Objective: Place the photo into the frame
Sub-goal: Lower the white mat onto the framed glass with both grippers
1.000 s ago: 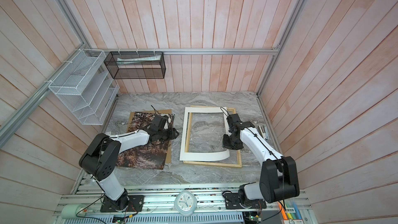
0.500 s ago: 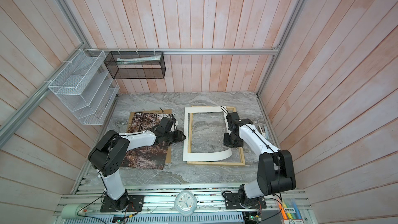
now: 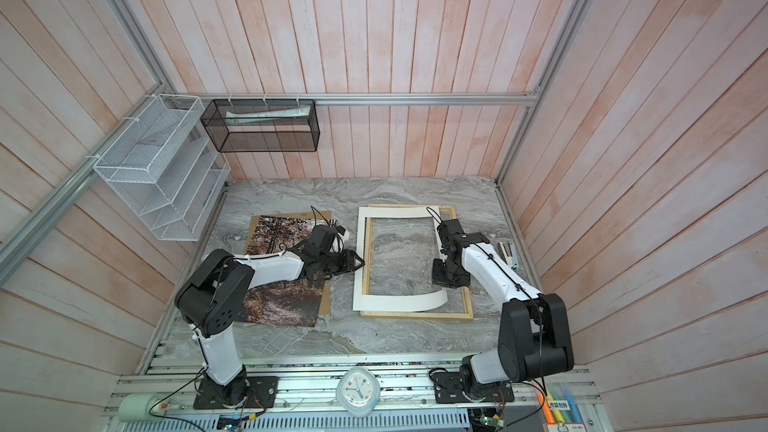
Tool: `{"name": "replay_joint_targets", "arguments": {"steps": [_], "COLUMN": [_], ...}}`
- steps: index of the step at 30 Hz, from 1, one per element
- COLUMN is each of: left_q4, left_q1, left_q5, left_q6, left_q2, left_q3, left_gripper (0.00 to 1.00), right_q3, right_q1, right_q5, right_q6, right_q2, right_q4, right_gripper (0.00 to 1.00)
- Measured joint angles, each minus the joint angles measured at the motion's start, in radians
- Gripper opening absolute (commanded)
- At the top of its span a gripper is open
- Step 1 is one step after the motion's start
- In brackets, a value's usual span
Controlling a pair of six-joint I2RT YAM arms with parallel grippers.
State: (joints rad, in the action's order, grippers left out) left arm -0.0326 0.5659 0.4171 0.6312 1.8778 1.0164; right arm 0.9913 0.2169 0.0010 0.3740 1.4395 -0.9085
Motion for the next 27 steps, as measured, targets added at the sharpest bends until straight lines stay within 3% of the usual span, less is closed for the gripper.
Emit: {"name": "replay_joint_targets", "arguments": {"steps": [4,9,27], "left_q4": [-0.010,-0.029,-0.096], "left_q1": [0.000,0.003,0.018], "left_q5": [0.008,0.024,0.076], "left_q6": [0.004,0.012,0.017], "left_q2": [0.000,-0.001,-0.017], "left_q3": [0.000,-0.003,-0.014], "left_gripper": [0.35,0.29,0.29], "right_q3": [-0.005,-0.013,-0.009], "right_q1": [-0.001,-0.003,-0.009], "right_q5": [-0.002,-0.001,0.032], "right_q6": [0.000,0.009,0.038], "right_q2": [-0.019,-0.030,-0.092], "right_q4": [0.011,0.015,-0.012], "right_gripper": [0.00,0.00,0.00]}}
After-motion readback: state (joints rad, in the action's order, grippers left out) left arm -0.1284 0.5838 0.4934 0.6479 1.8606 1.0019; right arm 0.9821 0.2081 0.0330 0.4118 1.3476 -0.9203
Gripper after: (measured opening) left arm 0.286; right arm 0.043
